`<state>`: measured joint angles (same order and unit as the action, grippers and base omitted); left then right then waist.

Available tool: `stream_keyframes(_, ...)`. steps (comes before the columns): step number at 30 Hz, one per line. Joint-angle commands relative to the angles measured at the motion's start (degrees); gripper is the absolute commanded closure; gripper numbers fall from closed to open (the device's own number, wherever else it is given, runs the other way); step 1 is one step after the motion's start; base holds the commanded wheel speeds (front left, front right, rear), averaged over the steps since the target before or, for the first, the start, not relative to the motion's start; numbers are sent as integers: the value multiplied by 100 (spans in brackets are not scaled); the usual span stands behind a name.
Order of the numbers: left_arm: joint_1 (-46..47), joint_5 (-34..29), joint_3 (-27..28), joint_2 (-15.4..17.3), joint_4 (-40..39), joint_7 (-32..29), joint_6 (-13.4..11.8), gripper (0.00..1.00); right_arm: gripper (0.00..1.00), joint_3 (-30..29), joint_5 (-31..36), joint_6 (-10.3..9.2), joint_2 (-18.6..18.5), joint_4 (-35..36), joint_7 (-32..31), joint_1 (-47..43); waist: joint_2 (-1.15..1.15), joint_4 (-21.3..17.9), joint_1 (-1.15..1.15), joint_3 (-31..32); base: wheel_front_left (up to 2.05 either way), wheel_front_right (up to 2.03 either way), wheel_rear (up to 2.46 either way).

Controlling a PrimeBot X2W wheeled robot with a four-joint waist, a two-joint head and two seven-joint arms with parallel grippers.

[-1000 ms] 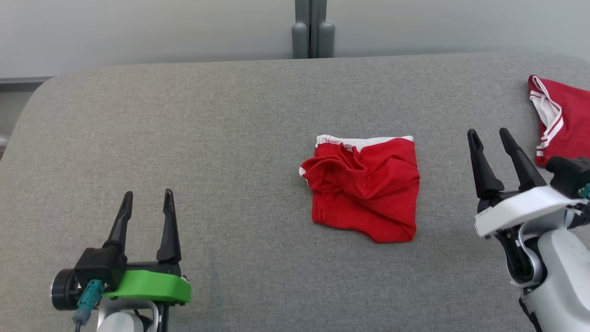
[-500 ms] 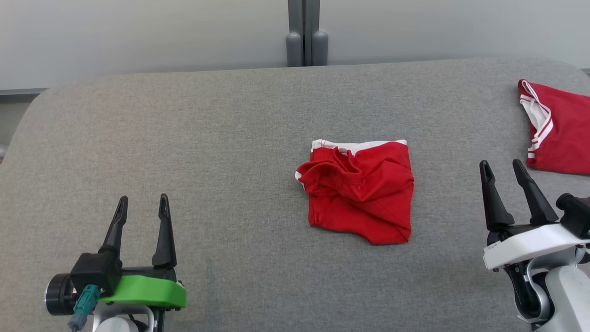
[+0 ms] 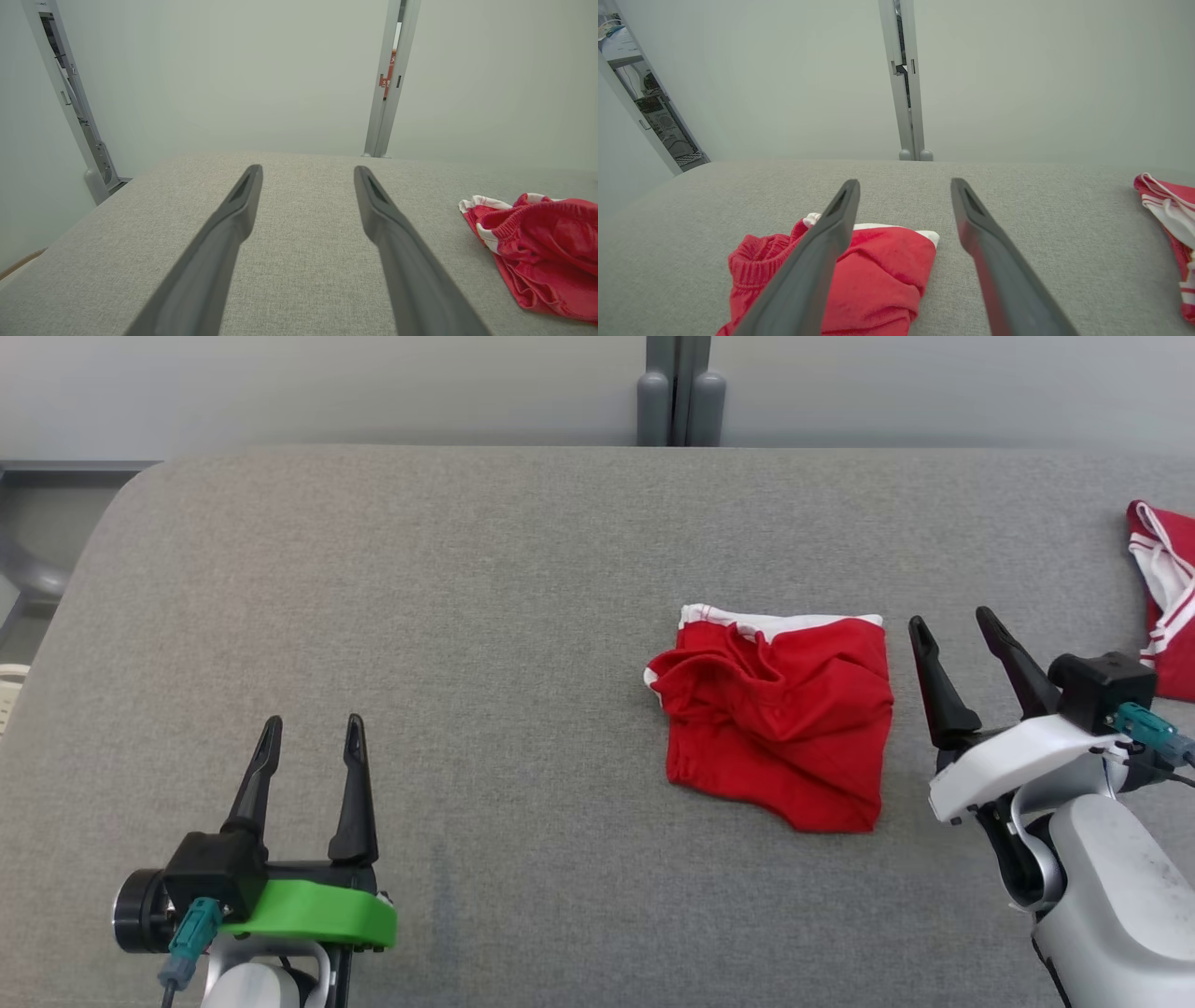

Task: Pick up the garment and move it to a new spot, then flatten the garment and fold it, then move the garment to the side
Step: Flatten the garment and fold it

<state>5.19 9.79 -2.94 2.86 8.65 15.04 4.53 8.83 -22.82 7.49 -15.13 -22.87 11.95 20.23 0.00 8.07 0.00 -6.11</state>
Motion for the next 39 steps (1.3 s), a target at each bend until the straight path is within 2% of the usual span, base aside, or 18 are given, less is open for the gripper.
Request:
stream_keyframes(1,91,24,-25,10,-6,17,-28,0,51,68,52,-3,15,-178,13,163,0,175,0,-125,0,0,0)
stream_keyframes(2,113,45,-55,11,-7,17,-42,0,95,126,96,-3,7,-361,4,265,0,231,0,-158,0,0,0)
stream_keyframes(3,131,62,-77,10,-8,16,-50,0,100,170,119,-3,9,-498,19,341,0,268,0,-178,0,0,0)
stream_keyframes(9,224,143,-201,10,-13,17,-123,0,100,343,188,-3,144,-1463,110,802,0,489,0,-342,0,0,0)
stream_keyframes(19,327,226,-323,10,-27,17,-208,0,100,842,300,-3,756,-2503,290,1133,0,693,0,-478,0,0,0)
stream_keyframes(24,360,227,-348,10,-30,17,-218,0,100,1163,255,-3,1034,-2591,329,1096,0,720,0,-504,0,0,0)
stream_keyframes(30,380,220,-381,10,-21,17,-245,0,100,1186,359,-3,1161,-2370,324,981,0,679,0,-511,0,0,0)
stream_keyframes(39,300,146,-282,10,4,16,-221,0,100,584,575,-3,862,-1636,321,780,0,378,0,-355,0,0,0)
